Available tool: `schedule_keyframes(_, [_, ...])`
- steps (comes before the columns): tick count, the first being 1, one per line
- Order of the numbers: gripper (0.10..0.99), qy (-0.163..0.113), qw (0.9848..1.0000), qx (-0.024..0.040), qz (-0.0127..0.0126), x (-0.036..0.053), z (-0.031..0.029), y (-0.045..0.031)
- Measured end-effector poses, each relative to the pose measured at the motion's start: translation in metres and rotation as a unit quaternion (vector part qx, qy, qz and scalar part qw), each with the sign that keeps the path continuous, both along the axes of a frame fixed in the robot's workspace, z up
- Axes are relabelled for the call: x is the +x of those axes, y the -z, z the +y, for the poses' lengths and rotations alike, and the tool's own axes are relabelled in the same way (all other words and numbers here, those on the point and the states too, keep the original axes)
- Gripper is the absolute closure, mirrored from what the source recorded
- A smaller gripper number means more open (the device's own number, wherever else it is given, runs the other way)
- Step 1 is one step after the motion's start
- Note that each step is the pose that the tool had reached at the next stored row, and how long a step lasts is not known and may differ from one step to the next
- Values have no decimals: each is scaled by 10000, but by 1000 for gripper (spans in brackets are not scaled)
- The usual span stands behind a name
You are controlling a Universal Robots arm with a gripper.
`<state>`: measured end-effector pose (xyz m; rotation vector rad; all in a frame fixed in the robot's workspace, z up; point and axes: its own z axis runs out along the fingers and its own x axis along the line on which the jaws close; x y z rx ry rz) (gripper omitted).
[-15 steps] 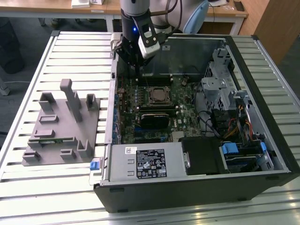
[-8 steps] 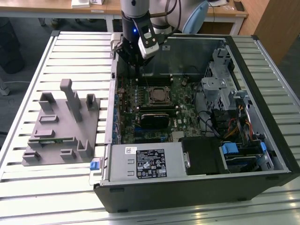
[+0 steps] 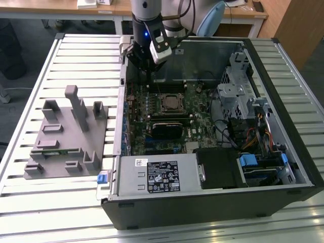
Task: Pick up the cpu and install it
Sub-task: 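Install the first cpu locking lever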
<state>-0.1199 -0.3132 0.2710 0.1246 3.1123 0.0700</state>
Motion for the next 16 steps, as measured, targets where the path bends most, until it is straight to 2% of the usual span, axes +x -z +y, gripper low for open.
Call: schedule_keyframes(16, [980, 0, 10000, 0, 0, 48, 101, 109])
